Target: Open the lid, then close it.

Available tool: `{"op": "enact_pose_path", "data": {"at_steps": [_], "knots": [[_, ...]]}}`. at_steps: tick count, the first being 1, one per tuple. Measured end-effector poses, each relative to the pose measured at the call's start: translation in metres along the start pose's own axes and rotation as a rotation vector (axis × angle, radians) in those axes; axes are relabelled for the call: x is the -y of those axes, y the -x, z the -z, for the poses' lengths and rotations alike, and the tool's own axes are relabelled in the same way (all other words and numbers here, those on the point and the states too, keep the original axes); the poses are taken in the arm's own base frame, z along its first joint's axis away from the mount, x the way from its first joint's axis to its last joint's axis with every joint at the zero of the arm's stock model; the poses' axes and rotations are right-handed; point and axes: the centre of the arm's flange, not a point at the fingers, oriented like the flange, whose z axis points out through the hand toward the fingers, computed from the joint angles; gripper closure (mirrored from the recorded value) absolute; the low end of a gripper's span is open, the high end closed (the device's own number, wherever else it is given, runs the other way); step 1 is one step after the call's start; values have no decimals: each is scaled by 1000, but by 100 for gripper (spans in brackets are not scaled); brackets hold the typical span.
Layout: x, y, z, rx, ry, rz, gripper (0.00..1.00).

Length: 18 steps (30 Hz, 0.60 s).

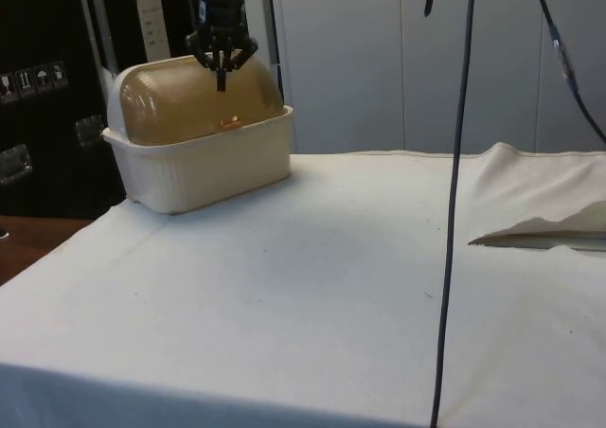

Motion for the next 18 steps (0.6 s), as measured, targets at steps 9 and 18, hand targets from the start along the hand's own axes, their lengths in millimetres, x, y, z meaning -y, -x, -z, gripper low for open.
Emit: {"op": "enact_pose_path", "data": {"at_steps": [9, 18], "knots": [[-7, 10, 9, 53, 26, -13, 100], [-11, 26, 27, 104, 31, -9, 100]]}}
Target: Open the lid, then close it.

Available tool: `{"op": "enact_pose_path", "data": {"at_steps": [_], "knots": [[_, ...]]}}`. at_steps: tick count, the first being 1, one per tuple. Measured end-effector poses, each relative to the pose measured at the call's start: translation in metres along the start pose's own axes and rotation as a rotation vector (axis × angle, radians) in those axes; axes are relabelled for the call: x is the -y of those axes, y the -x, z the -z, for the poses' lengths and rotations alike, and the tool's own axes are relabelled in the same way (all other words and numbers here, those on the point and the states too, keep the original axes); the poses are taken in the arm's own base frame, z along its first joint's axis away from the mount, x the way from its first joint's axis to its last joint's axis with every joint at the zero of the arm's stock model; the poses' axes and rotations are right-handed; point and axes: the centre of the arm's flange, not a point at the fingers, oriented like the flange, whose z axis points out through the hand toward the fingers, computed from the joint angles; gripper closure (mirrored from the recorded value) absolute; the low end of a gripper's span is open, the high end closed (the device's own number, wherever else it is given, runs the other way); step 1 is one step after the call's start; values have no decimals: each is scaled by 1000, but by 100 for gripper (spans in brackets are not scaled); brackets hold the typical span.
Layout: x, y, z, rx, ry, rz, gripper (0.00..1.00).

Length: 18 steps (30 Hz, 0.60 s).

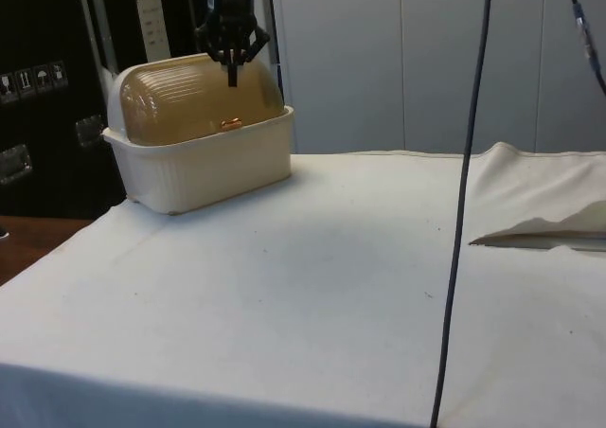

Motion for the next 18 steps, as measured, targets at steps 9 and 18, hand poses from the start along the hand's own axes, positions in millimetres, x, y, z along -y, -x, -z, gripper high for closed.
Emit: {"op": "enact_pose_path", "data": {"at_steps": [9, 18], "knots": [[-7, 21, 10, 44, 5, 6, 100], [-17, 41, 18, 75, 1, 16, 100]]}}
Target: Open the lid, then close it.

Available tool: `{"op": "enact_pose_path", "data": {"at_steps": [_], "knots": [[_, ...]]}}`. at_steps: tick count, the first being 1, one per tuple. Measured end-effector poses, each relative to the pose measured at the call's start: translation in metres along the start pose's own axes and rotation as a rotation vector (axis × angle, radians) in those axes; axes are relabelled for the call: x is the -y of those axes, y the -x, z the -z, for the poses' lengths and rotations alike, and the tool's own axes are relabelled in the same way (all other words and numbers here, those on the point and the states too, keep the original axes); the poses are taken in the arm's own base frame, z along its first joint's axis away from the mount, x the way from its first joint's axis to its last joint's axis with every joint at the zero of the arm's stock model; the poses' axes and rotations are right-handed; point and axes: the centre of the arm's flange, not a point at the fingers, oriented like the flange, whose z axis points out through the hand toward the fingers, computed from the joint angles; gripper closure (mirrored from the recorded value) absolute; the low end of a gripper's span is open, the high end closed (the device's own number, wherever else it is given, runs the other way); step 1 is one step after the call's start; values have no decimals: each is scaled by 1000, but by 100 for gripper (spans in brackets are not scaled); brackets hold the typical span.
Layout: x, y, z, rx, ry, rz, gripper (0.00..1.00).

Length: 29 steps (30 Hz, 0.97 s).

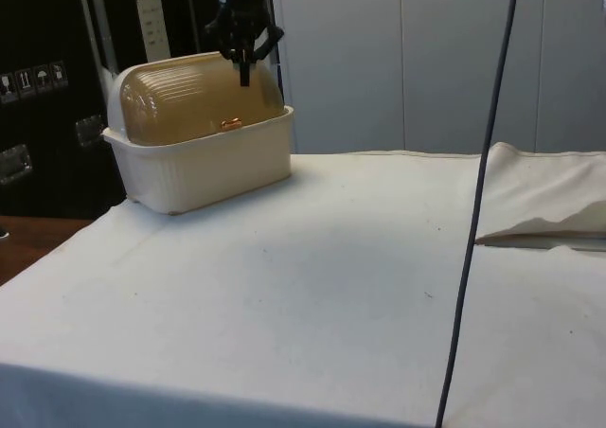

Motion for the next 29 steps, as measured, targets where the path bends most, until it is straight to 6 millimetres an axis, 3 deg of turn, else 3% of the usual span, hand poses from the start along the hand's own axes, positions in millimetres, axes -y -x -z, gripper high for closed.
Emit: {"op": "enact_pose_path", "data": {"at_steps": [29], "knots": [[-21, 55, 5, 80, 8, 59, 100]]}}
